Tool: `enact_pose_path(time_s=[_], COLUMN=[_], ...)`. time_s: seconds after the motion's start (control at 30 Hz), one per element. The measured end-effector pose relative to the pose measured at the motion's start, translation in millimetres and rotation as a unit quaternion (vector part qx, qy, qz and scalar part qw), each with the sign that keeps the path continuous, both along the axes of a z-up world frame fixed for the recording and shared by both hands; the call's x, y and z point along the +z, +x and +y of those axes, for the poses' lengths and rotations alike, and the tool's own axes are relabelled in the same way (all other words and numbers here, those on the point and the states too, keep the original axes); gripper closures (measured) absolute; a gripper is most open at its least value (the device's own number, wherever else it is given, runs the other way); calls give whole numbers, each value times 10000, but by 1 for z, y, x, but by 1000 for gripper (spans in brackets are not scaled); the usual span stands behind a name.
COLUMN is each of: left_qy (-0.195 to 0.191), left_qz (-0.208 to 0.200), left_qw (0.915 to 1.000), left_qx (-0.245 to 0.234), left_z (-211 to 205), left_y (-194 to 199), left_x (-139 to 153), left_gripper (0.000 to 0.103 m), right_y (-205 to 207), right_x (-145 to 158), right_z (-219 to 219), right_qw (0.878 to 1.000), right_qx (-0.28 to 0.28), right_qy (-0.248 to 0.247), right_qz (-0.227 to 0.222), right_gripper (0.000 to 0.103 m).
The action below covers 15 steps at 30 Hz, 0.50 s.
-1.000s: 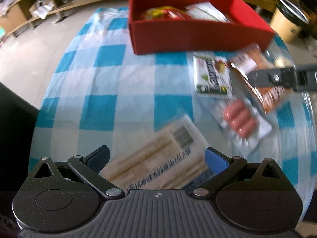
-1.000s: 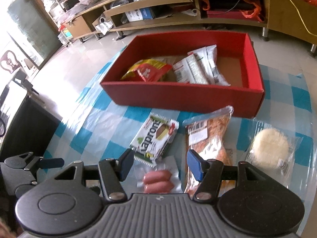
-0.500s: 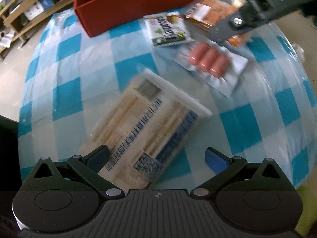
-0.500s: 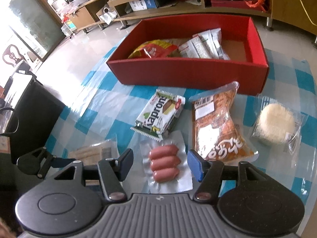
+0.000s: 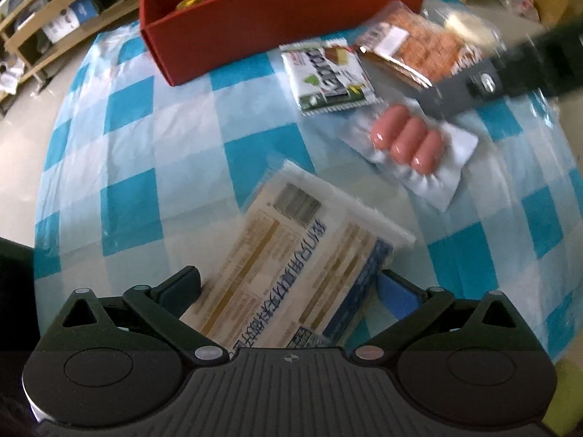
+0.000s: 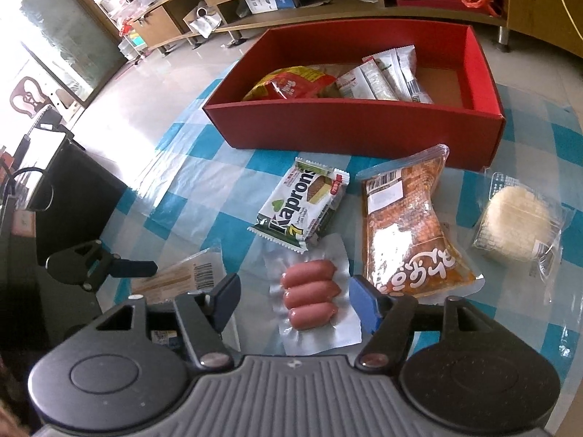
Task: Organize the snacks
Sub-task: 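Close the left tool on the white-and-blue bread packet while the right tool lowers over the sausage pack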
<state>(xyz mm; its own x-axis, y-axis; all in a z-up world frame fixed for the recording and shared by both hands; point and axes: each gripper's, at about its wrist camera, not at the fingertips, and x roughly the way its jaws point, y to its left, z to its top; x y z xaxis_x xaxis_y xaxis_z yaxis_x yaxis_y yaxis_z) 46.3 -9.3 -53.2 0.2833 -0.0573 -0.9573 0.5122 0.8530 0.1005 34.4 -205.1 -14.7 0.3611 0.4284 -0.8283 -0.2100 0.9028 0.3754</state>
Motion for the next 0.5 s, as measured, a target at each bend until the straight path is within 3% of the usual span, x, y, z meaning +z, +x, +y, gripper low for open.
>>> enact_pose_path(time_s=[0.2,0.4,0.5], left_qy=[-92,-150,264], left_qz=[233,336,87], left_qw=[9990,9993,9995], left_qx=[-382,110,-167], left_z=[-14,-15,-32], left_y=[-30,-13,-22], left_x=[0,-5,-11], left_gripper=[0,0,0], right_y=[1,1,2], right_x=[-4,-11,-14], right_z=[-2,3,7], right_qw=[9999,9997,9995], right_qx=[3,78,142], right_qy=[22,-92,-144], right_qz=[108,207,226], right_gripper=[39,39,39])
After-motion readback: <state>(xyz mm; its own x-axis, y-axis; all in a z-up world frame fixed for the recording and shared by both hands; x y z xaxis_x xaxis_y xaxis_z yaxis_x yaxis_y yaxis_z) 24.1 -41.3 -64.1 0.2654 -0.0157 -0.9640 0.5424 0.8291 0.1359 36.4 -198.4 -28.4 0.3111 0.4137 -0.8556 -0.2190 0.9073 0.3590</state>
